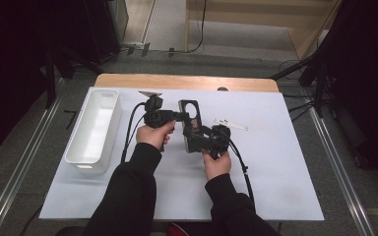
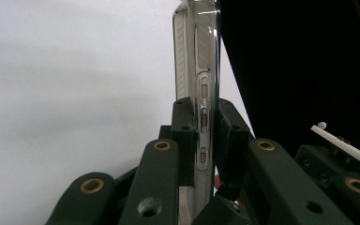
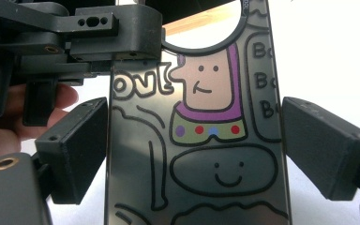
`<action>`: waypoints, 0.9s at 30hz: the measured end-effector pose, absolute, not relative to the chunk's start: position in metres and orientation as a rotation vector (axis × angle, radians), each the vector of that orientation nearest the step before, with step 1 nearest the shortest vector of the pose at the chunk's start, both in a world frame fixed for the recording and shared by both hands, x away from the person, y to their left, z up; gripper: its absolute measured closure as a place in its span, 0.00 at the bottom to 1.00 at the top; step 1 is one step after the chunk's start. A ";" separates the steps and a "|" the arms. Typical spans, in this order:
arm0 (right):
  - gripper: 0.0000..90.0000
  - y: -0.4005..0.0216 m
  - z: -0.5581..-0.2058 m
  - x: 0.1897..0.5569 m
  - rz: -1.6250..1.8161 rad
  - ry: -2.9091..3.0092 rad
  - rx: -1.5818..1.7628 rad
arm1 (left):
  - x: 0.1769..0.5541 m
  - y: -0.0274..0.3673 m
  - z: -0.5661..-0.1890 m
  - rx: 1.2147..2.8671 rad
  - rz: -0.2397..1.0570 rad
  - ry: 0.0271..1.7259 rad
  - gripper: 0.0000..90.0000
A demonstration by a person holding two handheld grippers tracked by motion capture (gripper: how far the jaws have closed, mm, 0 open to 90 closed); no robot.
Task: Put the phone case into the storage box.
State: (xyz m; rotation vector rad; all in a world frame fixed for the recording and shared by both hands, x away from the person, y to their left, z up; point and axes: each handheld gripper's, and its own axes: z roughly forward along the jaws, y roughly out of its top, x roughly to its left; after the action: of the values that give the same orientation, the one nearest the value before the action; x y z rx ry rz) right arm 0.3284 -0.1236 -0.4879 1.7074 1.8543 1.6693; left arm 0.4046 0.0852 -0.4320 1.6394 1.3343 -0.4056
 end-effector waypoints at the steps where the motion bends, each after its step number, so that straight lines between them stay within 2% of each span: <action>1: 0.11 -0.124 -0.488 0.328 1.669 1.856 1.704 | 0.405 0.085 -0.432 1.639 -0.406 1.333 0.89; 5: 0.09 -0.124 -0.488 0.329 1.673 1.870 1.691 | 0.404 0.085 -0.432 1.643 -0.401 1.330 0.89; 6: 0.01 -0.124 -0.488 0.328 1.679 1.879 1.675 | 0.404 0.085 -0.432 1.649 -0.394 1.331 0.89; 7: 0.00 -0.124 -0.488 0.328 1.707 1.899 1.647 | 0.404 0.085 -0.432 1.650 -0.398 1.334 0.89; 27: 0.00 -0.141 -0.473 0.318 1.748 2.006 1.578 | 0.400 0.096 -0.422 1.701 -0.371 1.249 0.89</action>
State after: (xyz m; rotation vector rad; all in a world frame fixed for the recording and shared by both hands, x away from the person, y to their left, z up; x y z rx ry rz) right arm 0.3182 -0.1407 -0.4728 1.5781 2.0061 1.7476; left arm 0.4002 0.0959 -0.4215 1.7010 1.2486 -0.3707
